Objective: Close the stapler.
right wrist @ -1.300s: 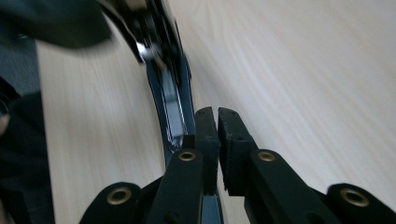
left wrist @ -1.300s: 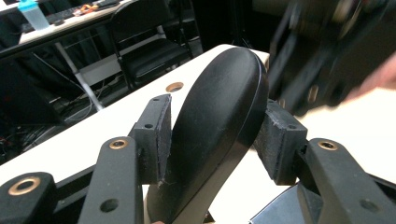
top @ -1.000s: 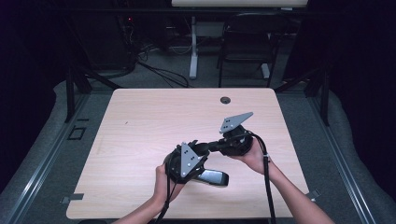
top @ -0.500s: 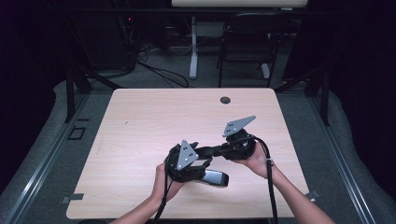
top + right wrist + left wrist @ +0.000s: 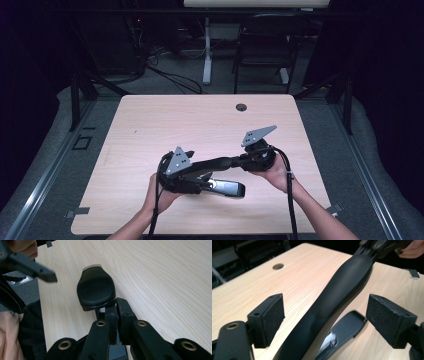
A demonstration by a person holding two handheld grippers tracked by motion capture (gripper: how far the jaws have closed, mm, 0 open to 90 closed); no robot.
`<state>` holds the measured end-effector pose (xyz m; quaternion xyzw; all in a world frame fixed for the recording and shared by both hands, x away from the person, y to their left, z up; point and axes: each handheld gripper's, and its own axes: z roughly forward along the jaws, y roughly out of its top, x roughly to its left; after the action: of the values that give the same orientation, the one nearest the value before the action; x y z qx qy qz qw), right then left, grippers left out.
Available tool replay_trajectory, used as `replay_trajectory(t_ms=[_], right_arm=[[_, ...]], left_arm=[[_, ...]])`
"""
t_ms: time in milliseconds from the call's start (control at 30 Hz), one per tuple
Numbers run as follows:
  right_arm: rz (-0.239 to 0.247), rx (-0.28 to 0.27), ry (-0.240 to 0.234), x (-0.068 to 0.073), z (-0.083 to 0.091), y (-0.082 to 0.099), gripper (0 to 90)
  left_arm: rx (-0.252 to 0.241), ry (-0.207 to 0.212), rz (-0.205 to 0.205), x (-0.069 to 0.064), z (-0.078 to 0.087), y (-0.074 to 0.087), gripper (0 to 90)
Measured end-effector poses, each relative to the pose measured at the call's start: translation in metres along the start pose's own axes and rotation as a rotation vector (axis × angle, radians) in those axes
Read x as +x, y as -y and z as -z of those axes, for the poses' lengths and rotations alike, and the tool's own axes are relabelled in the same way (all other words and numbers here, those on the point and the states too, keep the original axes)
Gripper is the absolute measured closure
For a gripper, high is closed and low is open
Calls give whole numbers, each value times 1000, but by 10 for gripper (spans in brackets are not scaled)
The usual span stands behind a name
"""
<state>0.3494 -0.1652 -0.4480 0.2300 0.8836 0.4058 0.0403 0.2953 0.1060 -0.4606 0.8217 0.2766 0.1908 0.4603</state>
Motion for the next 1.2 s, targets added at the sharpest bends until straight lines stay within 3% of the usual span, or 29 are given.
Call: replay_trajectory(t_ms=[167, 467, 933, 1033, 1100, 1200], right_arm=[[-15, 2, 12, -4, -1, 1, 885], [-39, 13, 30, -11, -4, 6, 887], [-59, 83, 38, -17, -13, 14, 891], [-67, 92, 33, -18, -14, 16, 891], [-69, 106, 34, -20, -15, 17, 891], [-75, 111, 32, -21, -17, 19, 891]], left_arm=[[23, -14, 36, 16, 7, 6, 147], [76, -40, 84, 33, 13, 17, 93], [112, -148, 177, 66, 28, 39, 78], [123, -160, 195, 72, 28, 41, 70], [139, -172, 228, 79, 26, 45, 52], [146, -185, 232, 82, 24, 48, 49]])
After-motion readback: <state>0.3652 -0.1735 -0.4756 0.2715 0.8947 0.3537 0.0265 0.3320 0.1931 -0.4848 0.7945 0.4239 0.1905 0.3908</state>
